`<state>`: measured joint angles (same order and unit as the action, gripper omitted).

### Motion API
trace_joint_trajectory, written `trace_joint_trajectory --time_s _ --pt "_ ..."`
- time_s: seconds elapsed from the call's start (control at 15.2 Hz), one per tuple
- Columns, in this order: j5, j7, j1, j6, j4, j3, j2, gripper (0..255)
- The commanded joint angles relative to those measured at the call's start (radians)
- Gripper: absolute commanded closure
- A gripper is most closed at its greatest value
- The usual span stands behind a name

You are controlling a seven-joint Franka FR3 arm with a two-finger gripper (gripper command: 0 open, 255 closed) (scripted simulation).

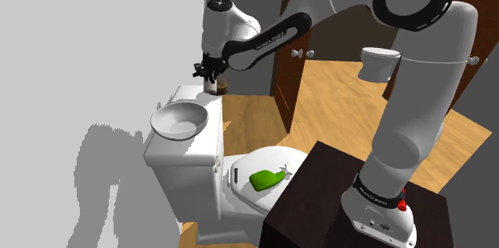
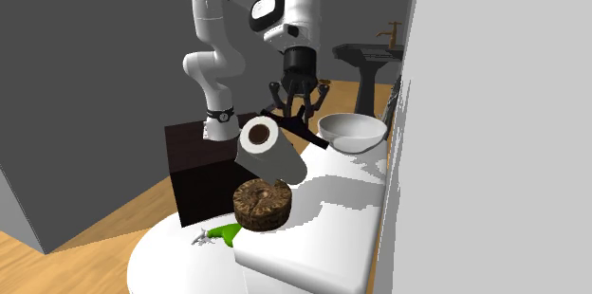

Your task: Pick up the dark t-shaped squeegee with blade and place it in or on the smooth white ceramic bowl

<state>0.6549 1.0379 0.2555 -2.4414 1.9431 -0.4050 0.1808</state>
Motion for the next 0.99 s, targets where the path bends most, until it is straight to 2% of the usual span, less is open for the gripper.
trace_joint_trajectory --time_s 0.0,0.66,0.92 --pt "-0.019 -0.019 0.003 0.017 -0.01 -0.004 -0.012 255" --pt "-0.096 -0.1 0.009 0.104 -0.073 -0.02 -0.055 255" --pt "-0.074 -0.009 -0.043 0.148 -0.06 -0.056 -0.073 255"
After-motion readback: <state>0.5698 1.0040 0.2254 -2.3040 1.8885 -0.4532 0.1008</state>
